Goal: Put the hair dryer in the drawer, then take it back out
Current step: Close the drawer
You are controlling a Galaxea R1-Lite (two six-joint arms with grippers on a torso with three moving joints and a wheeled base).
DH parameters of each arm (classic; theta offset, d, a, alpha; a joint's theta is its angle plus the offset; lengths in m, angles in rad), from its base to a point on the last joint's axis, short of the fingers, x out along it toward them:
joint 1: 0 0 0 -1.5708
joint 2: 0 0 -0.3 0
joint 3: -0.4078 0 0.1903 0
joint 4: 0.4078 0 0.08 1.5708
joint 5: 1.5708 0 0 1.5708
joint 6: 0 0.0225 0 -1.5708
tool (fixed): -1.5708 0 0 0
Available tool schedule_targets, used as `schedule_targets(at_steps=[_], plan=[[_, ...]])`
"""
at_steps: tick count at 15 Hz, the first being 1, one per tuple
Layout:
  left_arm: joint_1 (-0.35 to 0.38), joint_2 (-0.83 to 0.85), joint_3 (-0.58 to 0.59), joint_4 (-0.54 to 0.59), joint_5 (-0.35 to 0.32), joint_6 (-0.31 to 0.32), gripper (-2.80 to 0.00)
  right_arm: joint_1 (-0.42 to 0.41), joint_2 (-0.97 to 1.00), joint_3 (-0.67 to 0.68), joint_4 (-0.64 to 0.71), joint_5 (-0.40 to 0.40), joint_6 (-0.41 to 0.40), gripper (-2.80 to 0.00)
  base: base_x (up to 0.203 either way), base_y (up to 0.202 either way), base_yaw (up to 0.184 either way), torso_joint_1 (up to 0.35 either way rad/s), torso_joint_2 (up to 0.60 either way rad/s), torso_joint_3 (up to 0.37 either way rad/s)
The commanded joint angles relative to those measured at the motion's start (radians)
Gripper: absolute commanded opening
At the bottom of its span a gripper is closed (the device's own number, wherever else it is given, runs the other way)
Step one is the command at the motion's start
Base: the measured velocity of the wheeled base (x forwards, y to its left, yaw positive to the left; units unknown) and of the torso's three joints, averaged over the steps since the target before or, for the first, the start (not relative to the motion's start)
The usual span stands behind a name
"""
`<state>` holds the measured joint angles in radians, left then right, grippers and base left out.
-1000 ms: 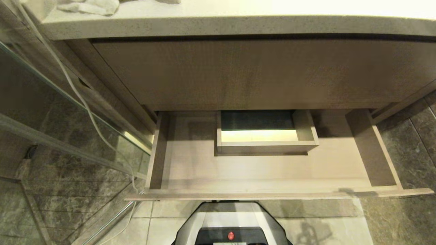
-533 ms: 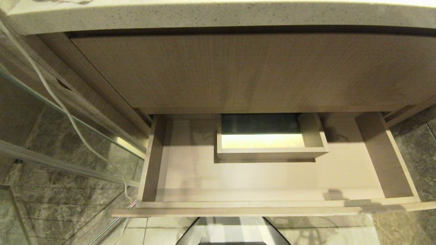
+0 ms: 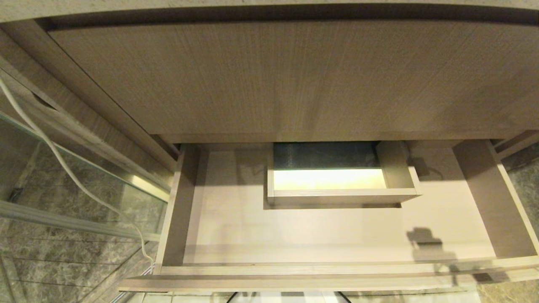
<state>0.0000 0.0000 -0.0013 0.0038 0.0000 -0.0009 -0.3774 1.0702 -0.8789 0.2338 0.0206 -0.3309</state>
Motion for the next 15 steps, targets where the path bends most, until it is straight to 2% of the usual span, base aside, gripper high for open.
schedule_targets(at_steps=[1, 8, 15], plan=[[0.0, -0.002, 0.001, 0.001, 0.0, -0.001, -2.8, 0.0, 0.001, 0.0, 0.001, 0.001, -0.002, -2.8, 0.0, 0.0, 0.0, -0.032, 0.35, 0.287], [0.0, -0.002, 0.0, 0.001, 0.0, -0.001, -2.8, 0.0, 0.001, 0.008, -0.008, -0.001, -0.004, -2.8, 0.0, 0.0, 0.0, -0.057, 0.34, 0.299], [0.0, -0.002, 0.0, 0.001, 0.0, -0.001, -2.8, 0.0, 0.007, 0.008, -0.018, -0.002, -0.005, -2.8, 0.0, 0.0, 0.0, -0.024, 0.25, 0.157]])
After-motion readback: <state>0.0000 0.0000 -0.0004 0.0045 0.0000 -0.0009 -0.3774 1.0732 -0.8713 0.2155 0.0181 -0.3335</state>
